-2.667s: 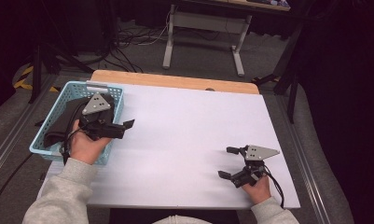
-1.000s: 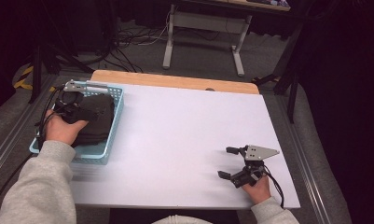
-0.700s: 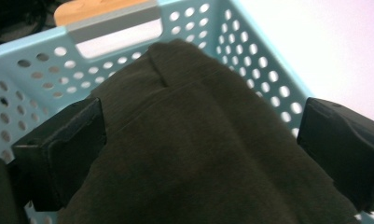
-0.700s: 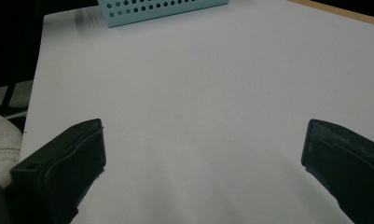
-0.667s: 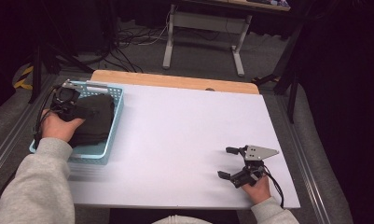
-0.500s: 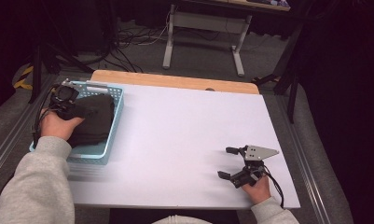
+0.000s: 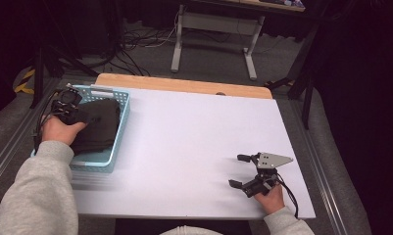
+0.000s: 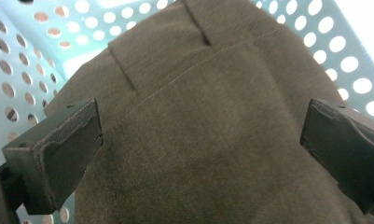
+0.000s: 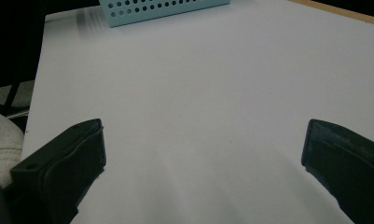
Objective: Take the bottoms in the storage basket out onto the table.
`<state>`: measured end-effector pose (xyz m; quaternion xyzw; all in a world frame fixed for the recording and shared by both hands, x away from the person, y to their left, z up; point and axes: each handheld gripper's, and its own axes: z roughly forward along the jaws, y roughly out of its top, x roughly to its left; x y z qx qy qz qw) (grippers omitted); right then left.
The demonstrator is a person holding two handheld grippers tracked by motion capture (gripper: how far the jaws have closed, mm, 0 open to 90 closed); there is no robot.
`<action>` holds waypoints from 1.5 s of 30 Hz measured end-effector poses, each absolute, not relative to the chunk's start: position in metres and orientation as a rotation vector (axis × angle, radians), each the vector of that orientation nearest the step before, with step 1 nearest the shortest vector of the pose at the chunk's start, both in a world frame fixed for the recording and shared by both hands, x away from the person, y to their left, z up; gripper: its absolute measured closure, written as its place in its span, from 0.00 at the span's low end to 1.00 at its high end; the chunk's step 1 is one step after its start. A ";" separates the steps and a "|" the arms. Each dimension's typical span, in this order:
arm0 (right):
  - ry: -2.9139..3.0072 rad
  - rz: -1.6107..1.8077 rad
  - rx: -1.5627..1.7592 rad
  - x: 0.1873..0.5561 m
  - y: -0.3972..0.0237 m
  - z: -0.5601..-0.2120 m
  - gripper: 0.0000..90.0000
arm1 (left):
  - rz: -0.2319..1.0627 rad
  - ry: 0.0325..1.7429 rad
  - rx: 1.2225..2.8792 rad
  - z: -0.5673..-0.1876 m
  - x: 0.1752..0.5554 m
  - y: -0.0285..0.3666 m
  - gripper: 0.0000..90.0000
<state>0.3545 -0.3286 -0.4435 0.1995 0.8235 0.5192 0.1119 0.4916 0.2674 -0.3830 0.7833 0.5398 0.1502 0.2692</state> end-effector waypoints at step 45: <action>2.436 1.527 0.585 0.354 -0.327 -0.444 0.01 | 0.012 1.635 2.128 -0.418 0.509 0.277 0.00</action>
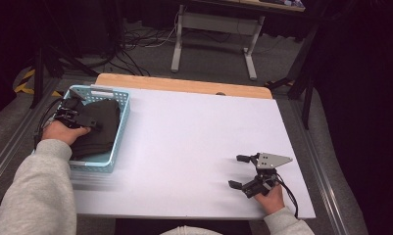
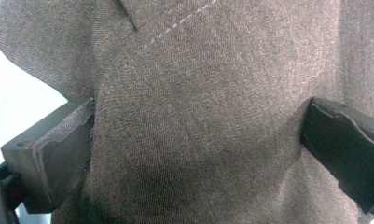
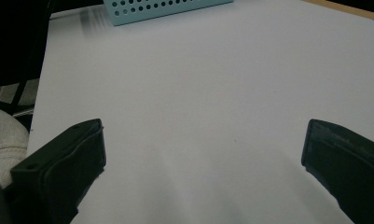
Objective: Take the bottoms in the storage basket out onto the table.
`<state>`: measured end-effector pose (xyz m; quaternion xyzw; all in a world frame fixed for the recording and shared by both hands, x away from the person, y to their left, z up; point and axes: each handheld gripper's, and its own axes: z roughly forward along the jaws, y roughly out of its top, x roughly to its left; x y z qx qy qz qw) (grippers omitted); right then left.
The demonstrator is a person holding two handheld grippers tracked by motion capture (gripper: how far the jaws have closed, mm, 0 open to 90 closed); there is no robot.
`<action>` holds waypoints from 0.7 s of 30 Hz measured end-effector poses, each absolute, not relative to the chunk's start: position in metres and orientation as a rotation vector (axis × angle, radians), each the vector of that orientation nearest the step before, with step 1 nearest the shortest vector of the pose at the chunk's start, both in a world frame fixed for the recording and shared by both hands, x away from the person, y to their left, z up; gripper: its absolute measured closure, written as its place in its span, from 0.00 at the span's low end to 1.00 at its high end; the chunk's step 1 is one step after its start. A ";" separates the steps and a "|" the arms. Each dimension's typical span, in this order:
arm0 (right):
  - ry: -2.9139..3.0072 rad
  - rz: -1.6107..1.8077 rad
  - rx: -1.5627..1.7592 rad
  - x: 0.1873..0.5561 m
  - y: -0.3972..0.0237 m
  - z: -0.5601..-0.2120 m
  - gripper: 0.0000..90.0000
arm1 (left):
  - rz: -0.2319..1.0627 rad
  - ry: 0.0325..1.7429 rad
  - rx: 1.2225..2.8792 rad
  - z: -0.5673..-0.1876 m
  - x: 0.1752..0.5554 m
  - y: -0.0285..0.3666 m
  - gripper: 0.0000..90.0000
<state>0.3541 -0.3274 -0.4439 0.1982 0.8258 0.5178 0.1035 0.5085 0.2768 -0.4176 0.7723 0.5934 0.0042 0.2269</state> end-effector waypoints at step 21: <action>2.437 1.526 0.584 0.353 -0.327 -0.443 0.01 | -0.016 1.659 2.152 -0.424 0.514 0.269 0.00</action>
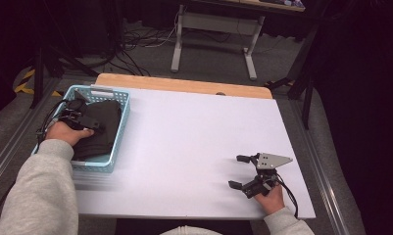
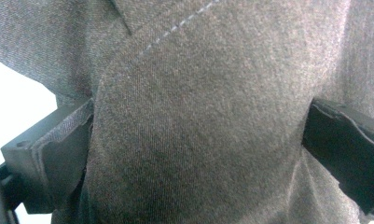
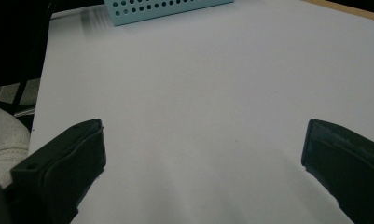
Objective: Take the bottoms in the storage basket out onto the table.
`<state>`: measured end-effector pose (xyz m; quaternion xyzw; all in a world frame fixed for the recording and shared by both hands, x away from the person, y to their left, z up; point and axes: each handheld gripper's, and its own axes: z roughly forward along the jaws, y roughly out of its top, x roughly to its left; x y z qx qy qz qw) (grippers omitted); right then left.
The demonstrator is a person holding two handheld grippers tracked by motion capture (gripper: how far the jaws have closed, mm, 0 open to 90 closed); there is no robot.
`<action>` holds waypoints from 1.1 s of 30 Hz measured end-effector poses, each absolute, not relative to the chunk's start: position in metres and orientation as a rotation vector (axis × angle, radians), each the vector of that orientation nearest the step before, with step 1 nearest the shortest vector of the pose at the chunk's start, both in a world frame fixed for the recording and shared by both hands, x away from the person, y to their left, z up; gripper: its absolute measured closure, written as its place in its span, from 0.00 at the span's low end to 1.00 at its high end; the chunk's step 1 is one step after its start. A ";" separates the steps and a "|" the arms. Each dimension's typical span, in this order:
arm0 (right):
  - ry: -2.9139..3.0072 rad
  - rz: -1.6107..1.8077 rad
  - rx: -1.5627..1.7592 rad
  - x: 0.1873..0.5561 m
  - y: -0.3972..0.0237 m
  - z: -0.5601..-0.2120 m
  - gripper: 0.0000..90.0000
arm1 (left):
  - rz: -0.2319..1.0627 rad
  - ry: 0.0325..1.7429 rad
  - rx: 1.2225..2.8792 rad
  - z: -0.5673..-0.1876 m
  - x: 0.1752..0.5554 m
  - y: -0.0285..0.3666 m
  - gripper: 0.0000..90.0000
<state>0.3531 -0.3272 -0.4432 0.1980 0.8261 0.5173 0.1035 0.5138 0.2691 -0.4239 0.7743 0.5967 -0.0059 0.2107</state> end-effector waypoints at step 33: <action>2.433 1.524 0.589 0.352 -0.328 -0.443 0.01 | 0.114 1.515 2.242 -0.409 0.506 0.245 0.62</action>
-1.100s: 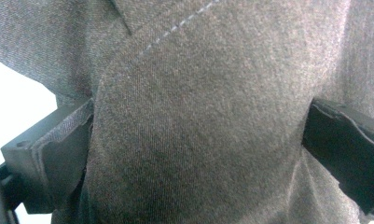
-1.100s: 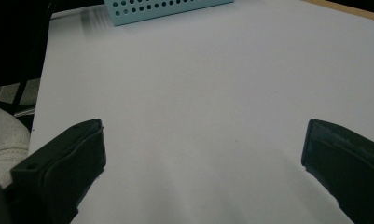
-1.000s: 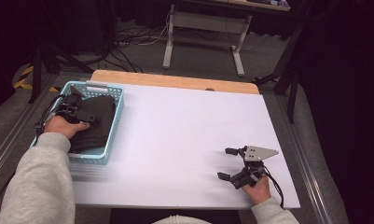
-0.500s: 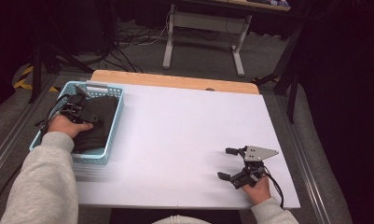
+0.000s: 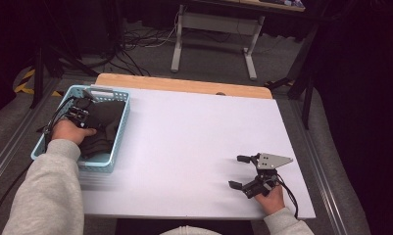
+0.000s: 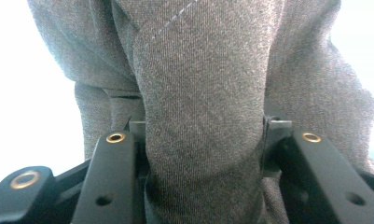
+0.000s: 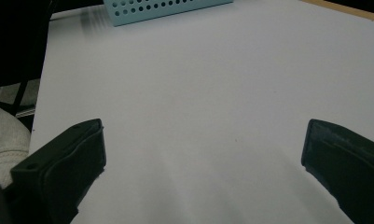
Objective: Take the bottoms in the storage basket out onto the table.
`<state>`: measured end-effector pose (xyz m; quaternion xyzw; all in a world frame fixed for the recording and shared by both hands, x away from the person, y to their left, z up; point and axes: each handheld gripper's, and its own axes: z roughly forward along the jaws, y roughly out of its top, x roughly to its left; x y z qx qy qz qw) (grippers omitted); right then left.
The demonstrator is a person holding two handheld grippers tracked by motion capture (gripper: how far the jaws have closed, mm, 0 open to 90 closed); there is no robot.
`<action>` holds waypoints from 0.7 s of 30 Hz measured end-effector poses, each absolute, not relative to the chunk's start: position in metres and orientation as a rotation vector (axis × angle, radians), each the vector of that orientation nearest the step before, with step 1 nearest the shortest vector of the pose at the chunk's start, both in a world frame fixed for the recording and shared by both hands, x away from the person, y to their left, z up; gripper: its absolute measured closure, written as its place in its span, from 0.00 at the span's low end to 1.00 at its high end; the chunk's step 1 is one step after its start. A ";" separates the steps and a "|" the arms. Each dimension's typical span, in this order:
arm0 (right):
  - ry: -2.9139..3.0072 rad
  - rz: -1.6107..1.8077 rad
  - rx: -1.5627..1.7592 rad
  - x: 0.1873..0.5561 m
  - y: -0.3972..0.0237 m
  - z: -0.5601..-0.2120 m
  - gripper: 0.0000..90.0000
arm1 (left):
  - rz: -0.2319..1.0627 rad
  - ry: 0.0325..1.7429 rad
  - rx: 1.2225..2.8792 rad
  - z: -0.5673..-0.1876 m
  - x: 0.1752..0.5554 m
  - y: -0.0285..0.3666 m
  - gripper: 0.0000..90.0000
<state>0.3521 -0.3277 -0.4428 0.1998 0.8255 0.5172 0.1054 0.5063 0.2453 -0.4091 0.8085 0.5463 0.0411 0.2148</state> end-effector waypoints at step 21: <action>2.435 1.518 0.593 0.353 -0.328 -0.443 0.01 | 0.234 1.425 2.130 -0.408 0.486 0.254 0.65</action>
